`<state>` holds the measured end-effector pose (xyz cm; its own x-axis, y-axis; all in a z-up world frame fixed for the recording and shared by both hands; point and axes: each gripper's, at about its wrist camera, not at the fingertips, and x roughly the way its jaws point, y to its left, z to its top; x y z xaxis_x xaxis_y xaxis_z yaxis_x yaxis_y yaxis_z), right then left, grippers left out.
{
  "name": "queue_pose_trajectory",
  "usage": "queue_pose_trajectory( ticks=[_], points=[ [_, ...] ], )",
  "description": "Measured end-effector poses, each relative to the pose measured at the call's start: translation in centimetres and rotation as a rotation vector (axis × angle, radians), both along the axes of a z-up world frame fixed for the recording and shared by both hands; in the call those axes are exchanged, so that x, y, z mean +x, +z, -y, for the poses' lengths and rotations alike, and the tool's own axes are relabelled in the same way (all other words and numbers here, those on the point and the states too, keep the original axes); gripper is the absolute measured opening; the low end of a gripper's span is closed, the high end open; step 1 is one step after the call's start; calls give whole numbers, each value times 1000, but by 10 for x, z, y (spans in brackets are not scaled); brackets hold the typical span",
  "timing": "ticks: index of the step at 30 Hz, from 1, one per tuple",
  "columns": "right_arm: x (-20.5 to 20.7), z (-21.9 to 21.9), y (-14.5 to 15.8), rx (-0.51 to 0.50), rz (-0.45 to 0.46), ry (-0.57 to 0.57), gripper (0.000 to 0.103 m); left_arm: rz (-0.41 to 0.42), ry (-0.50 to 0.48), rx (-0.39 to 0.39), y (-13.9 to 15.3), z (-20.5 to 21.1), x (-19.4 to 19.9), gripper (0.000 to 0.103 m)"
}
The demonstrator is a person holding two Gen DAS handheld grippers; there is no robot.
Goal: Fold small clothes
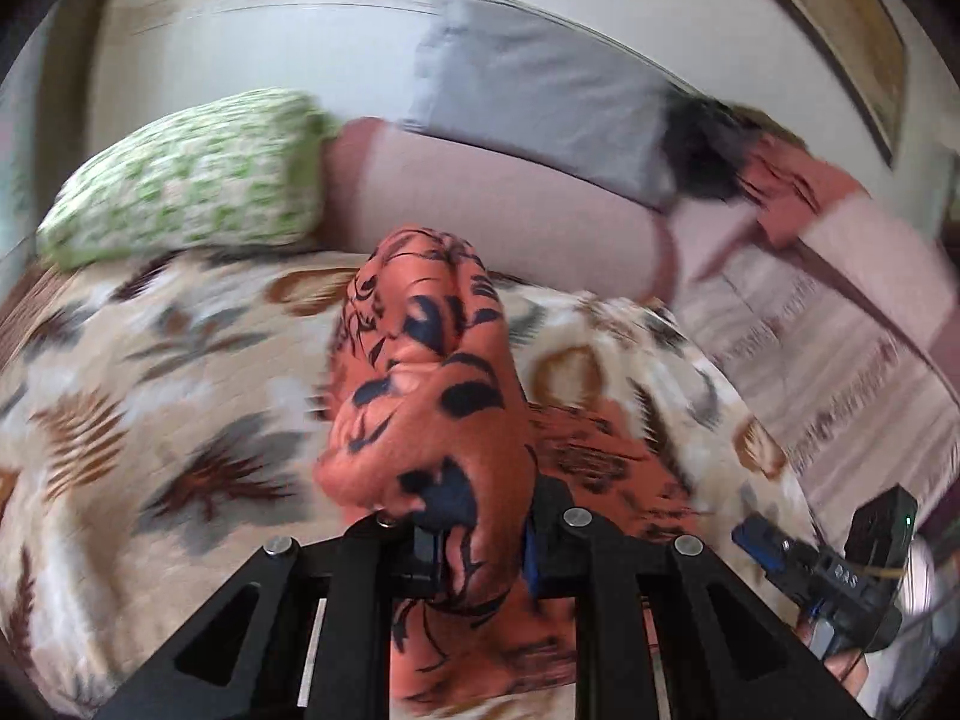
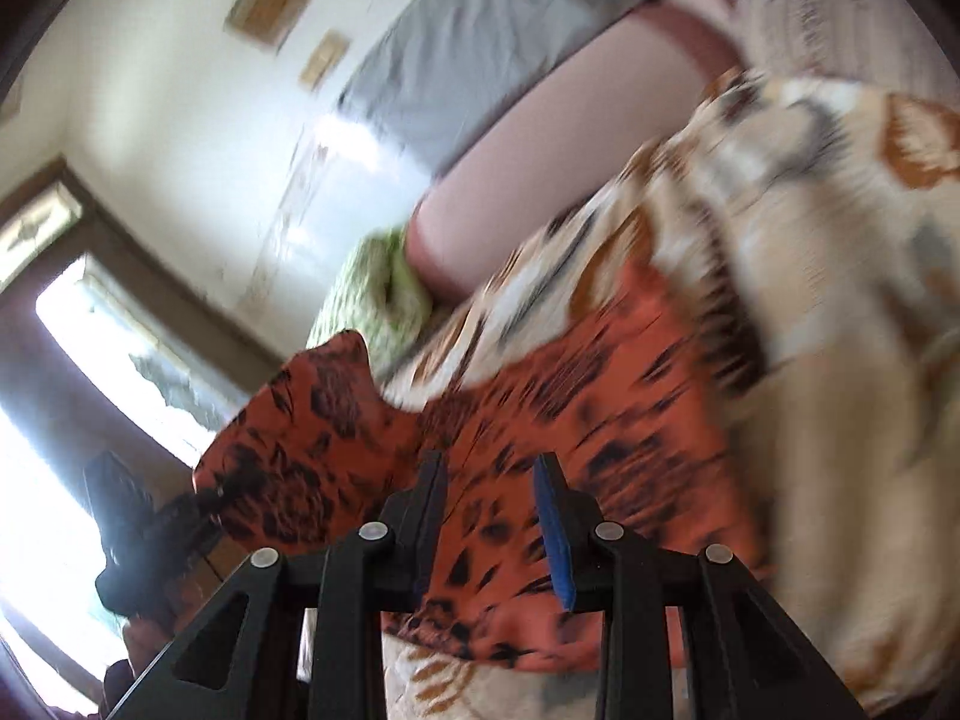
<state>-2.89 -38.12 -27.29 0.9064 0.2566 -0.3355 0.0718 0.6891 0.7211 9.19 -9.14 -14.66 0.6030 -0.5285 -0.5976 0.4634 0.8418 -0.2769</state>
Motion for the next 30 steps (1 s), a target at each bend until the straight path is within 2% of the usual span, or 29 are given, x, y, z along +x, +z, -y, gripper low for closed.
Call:
queue_pose_trajectory(
  ticks=[2, 5, 8, 10, 11, 13, 15, 17, 19, 22, 25, 30],
  points=[
    [-16, 23, -5, 36, 11, -73, 34, -2, -66, 26, -1, 44, -5, 18],
    [-33, 51, -23, 180, 40, -145, 34, -34, -155, 69, -20, 113, -14, 21],
    [-39, 70, -34, 278, 61, -183, 34, -129, -292, 90, -52, 164, -26, 46],
    [-40, 77, -38, 315, 59, -187, 36, -204, -359, 136, -67, 177, -36, 48],
    [-38, 78, -40, 331, 54, -184, 37, -199, -377, 144, -67, 175, -41, 50],
    [-35, 81, -43, 358, 36, -181, 78, -151, -410, 143, -56, 162, -51, 56],
    [-33, 80, -45, 376, 42, -174, 78, -63, -417, 107, -32, 134, -58, 73],
    [-31, 74, -38, 355, 73, -153, 78, 39, -367, 67, -11, 99, -56, 83],
    [-29, 64, -29, 307, 98, -107, 78, 84, -285, 71, -2, 65, -45, 84],
    [-20, 48, -22, 282, 98, -37, 78, 53, -160, 120, -12, 29, -19, 84],
    [-9, 33, -22, 284, 70, 17, 78, -32, -64, 105, -30, 3, 6, 84],
    [20, 11, -32, 287, -72, 51, 79, -93, -28, 196, -63, 9, 12, 84]
  ],
)
